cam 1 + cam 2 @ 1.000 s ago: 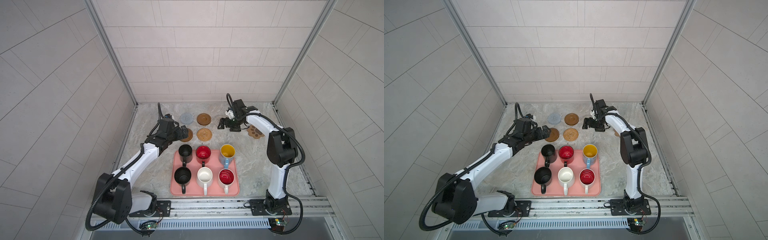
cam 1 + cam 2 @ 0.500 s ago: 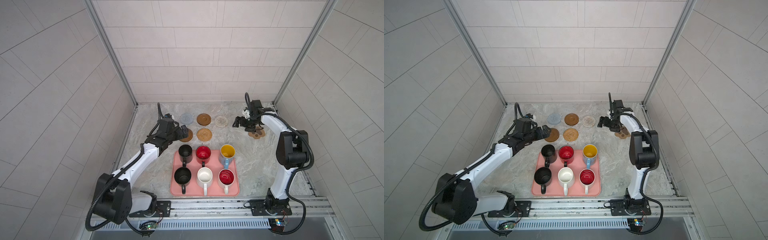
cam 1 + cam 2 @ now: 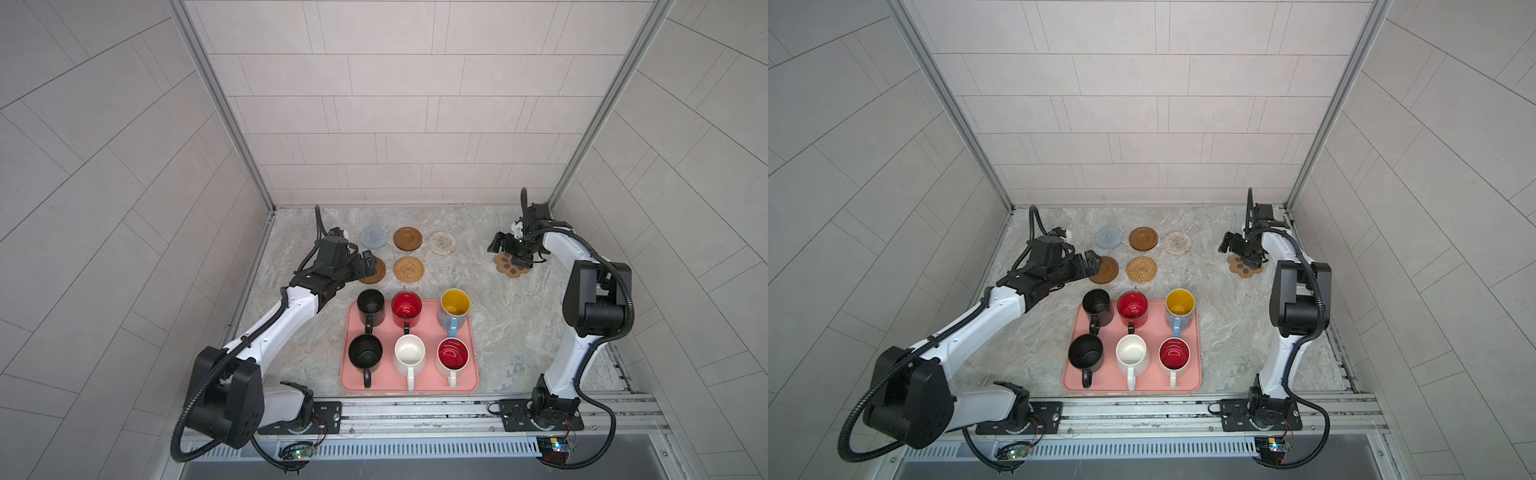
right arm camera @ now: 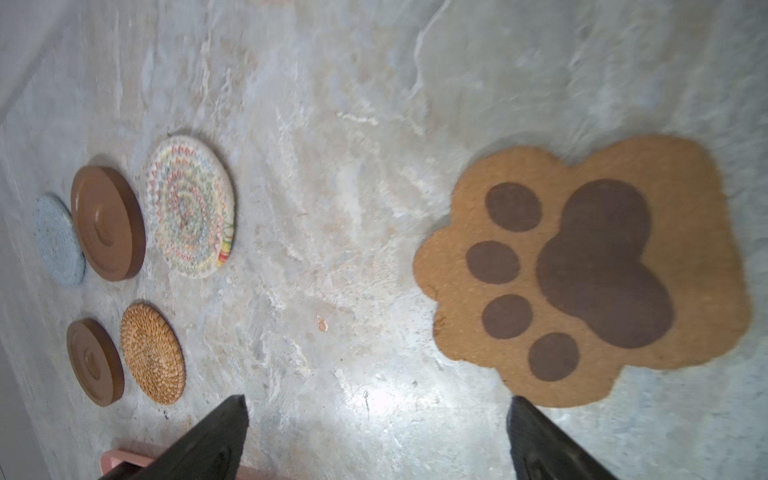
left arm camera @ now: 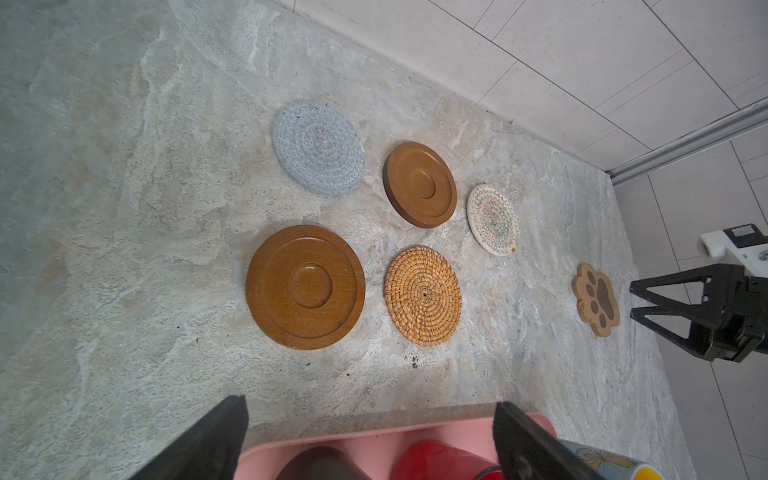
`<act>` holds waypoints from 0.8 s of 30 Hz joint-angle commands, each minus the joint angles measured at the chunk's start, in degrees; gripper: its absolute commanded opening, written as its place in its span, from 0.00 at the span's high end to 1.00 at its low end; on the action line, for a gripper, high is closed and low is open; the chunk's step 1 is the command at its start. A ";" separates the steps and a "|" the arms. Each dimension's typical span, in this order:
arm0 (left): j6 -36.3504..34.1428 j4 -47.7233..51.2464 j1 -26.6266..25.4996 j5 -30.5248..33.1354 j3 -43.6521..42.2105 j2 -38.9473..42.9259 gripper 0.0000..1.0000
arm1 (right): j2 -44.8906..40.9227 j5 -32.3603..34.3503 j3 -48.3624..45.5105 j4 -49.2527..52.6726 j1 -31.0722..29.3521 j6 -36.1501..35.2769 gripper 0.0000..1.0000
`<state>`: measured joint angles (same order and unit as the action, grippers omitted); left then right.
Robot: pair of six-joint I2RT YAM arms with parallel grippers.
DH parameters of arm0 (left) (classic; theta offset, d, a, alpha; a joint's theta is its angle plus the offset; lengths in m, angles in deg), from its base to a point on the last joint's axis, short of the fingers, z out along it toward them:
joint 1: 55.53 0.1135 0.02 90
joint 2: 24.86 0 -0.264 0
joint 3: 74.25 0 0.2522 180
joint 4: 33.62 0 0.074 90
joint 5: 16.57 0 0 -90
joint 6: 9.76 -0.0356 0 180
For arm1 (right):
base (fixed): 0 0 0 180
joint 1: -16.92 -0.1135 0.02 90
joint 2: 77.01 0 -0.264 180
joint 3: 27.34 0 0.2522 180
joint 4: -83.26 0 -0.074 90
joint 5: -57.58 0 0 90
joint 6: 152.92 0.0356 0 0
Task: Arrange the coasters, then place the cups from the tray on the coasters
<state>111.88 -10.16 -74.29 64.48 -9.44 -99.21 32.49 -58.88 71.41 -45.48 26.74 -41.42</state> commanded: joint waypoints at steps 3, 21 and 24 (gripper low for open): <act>0.62 -0.33 0.22 0.07 0.04 1.05 0.00 | 2.09 0.74 1.33 -1.87 3.29 1.01 0.01; 1.06 -0.60 0.15 0.39 -1.12 1.95 0.00 | 9.15 -0.82 5.94 -5.42 8.89 2.94 0.05; 1.06 -0.67 0.22 0.25 -1.17 1.78 0.00 | 10.16 -0.18 6.91 -5.46 8.98 3.19 0.07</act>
<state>112.29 -10.16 -74.29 64.48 -10.05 -98.45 41.56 -60.04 76.81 -50.84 35.64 -38.60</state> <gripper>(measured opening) 0.999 0.932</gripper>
